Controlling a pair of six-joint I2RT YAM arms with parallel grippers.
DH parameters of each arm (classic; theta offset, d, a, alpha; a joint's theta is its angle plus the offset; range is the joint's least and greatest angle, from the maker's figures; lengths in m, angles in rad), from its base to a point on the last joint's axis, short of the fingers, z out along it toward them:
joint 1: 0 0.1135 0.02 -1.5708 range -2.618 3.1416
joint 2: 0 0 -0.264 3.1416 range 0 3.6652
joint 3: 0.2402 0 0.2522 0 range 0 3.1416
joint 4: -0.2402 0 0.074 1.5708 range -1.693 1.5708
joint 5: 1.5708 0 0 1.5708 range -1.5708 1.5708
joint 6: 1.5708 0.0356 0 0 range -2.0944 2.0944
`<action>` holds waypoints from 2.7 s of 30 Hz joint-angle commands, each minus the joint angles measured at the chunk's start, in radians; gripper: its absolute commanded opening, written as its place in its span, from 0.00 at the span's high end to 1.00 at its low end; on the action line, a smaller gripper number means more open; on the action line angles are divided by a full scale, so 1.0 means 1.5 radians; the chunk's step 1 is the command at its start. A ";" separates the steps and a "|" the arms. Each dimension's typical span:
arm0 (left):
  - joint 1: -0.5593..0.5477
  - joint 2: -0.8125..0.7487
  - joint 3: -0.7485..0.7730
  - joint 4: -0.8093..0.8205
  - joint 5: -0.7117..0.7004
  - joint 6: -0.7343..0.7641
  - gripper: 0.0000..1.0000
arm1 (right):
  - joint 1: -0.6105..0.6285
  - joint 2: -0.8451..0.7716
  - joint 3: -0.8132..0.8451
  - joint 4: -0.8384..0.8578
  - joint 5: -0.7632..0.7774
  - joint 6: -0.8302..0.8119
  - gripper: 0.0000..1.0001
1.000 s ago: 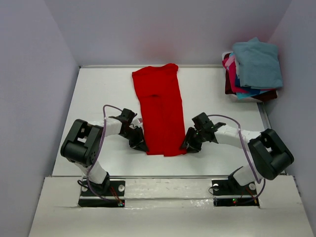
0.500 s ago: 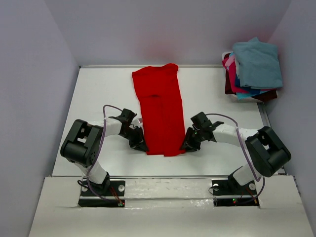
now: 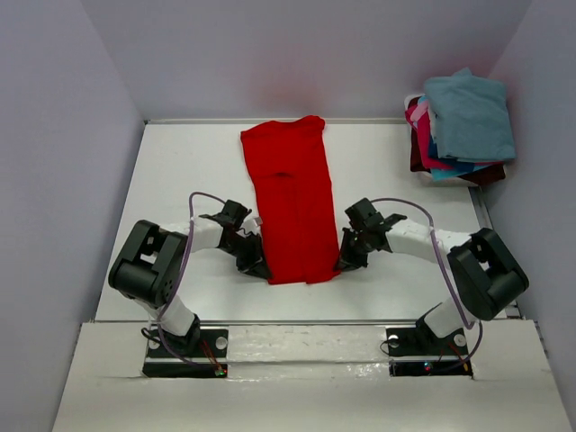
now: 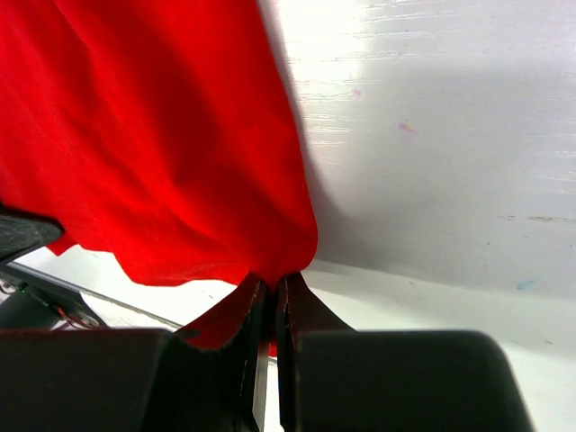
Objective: Fold and stack the t-shirts
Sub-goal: Fold the tshirt
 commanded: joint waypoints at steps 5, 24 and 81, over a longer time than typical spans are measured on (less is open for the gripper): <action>-0.023 -0.028 -0.026 -0.024 -0.046 0.016 0.94 | 0.009 0.038 0.073 -0.071 -0.017 -0.065 0.93; -0.067 -0.205 -0.087 -0.101 -0.077 -0.017 0.94 | 0.130 0.024 0.106 -0.158 -0.019 -0.059 0.93; 0.068 0.018 0.372 -0.189 -0.182 0.045 0.94 | 0.041 0.345 0.729 -0.374 0.107 -0.178 0.93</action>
